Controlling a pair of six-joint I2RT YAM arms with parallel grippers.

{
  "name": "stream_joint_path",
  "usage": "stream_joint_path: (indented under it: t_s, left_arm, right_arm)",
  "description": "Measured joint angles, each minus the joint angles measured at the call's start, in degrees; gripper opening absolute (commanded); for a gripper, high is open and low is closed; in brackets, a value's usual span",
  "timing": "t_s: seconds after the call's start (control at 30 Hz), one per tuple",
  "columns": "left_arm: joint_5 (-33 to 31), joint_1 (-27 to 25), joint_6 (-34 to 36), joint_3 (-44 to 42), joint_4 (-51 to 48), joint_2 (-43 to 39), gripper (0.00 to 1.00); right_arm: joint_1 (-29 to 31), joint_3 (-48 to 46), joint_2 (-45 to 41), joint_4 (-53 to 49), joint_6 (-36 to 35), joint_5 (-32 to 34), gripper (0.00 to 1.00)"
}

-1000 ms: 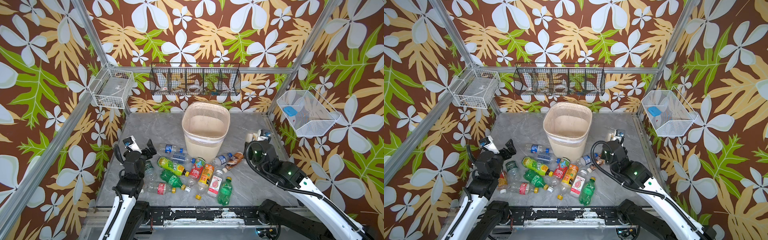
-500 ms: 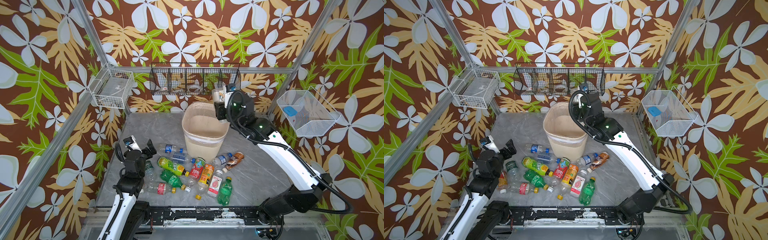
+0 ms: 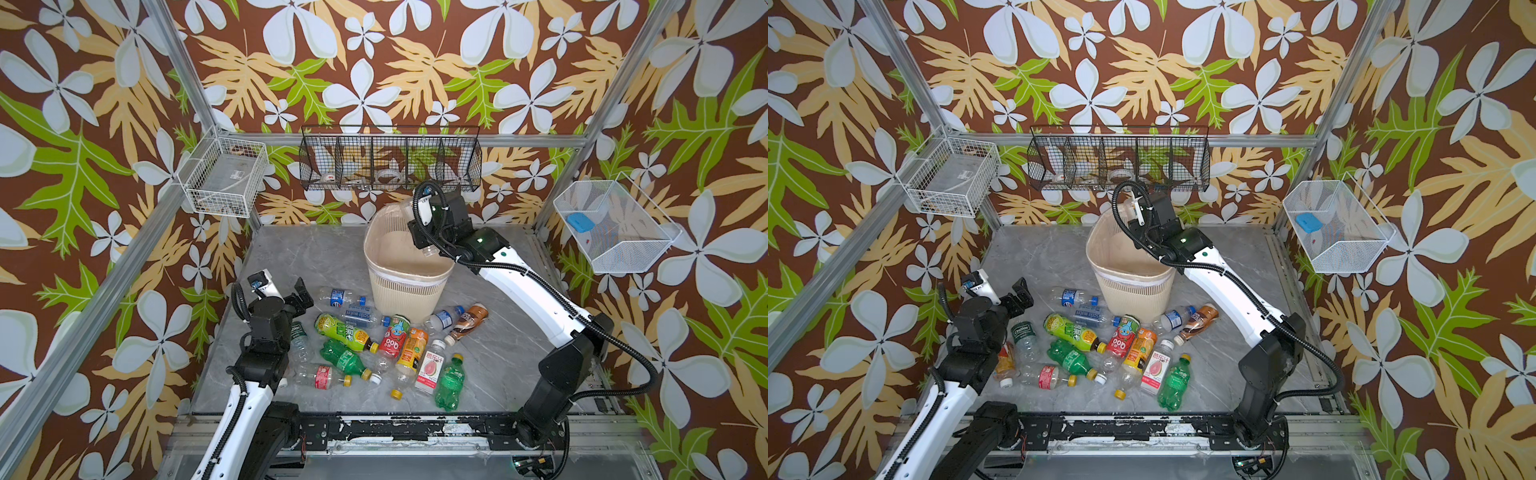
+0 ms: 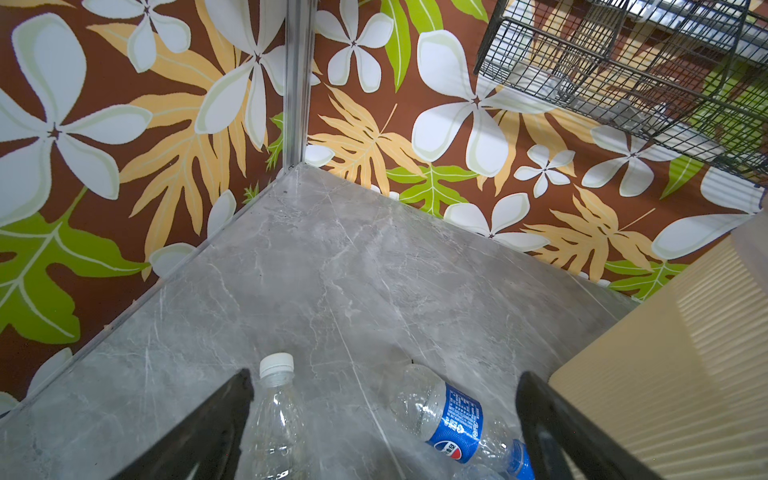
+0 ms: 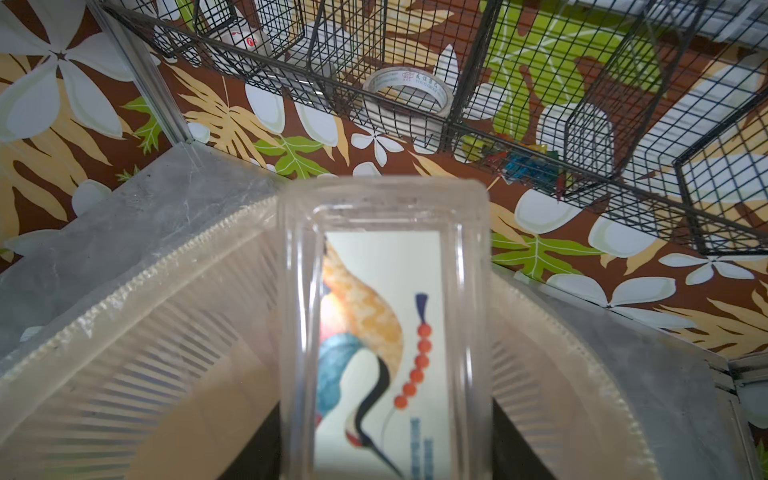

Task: Throw the plastic bottles in the bin
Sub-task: 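Lift the crane-label bottle over the bin and open the right gripper, then withdraw the right gripper while the left gripper descends to the C'estbon bottle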

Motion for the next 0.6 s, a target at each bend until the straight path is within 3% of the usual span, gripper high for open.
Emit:
stream_joint_path:
  t_s: [0.2,0.3,0.43,0.6]
  left_arm:
    - [0.0,0.0,0.0,1.1,-1.2,1.4,1.00]
    - [0.0,0.0,0.0,1.6,-1.9,2.3,1.00]
    - [0.0,0.0,-0.2,1.8,-2.5,2.9,1.00]
    - [-0.1,0.0,-0.3,1.9,-2.6,3.3,1.00]
  right_arm:
    - [0.0,-0.2,-0.5,0.0,0.0,-0.2,0.86]
    - [0.0,-1.3,-3.5,0.0,0.4,0.8,0.95]
    - [0.0,-6.4,-12.0,2.9,1.7,2.6,1.00]
    - [0.0,-26.4,-30.1,8.9,6.1,6.0,1.00]
